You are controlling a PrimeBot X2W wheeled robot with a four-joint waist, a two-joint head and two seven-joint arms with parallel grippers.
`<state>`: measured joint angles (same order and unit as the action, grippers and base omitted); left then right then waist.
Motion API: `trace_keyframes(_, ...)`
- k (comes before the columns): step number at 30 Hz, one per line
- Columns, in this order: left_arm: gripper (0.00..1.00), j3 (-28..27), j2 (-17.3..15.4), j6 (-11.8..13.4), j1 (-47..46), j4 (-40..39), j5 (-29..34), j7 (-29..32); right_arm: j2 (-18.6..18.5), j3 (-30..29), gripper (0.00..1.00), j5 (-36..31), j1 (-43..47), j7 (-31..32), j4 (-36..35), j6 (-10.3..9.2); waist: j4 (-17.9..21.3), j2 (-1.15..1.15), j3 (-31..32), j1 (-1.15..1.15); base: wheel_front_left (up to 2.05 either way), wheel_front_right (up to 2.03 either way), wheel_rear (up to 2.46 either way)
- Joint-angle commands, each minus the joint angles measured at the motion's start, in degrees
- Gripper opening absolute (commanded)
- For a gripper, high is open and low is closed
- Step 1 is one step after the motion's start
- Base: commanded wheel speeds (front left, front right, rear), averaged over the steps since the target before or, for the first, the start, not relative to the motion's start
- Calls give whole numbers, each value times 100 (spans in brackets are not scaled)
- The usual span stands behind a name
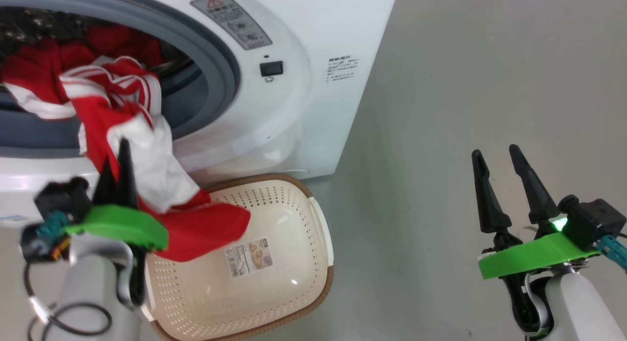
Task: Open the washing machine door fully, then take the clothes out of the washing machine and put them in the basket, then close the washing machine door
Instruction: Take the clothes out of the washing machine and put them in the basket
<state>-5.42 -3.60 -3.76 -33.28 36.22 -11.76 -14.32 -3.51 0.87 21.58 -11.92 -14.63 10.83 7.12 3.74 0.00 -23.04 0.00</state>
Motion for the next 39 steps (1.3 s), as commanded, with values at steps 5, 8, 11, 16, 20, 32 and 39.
trace_keyframes(5, 0, -145, -12, -105, 650, -314, -48, -67, -16, 158, 100, -1, 98, -37, -103, 36, -47, 0, 106, 0, 0, 0, 0)
trace_keyframes(8, 0, -6, 45, -130, 918, -175, -69, -67, -10, 193, 100, 7, 107, -37, -100, 36, -53, 0, 116, 0, 0, 0, 0)
trace_keyframes(11, 0, 170, 61, -123, 1029, 37, -21, -67, -10, 228, 100, 16, 88, -37, -94, 36, -29, 0, 102, 0, 0, 0, 0)
trace_keyframes(16, 0, 538, 69, -158, 1107, 586, -295, -67, -16, 241, 100, 33, 75, -37, -99, 36, 49, 0, 59, 0, 0, 0, 0)
trace_keyframes(20, 0, 847, 70, -159, 1061, 1104, -446, -68, -13, 250, 100, 40, 53, -37, -103, 36, 134, 0, -4, 0, 0, 0, 0)
trace_keyframes(32, 0, 1445, 71, -241, 600, 2376, -829, -68, 13, 237, 100, 60, -39, -37, -134, 36, 321, 0, -266, 0, 0, 0, 0)
trace_keyframes(39, 0, 1769, 72, -331, 256, 3071, -1163, -37, 24, 208, 100, 67, -135, -37, -160, 36, 389, 0, -474, 0, 0, 0, 0)
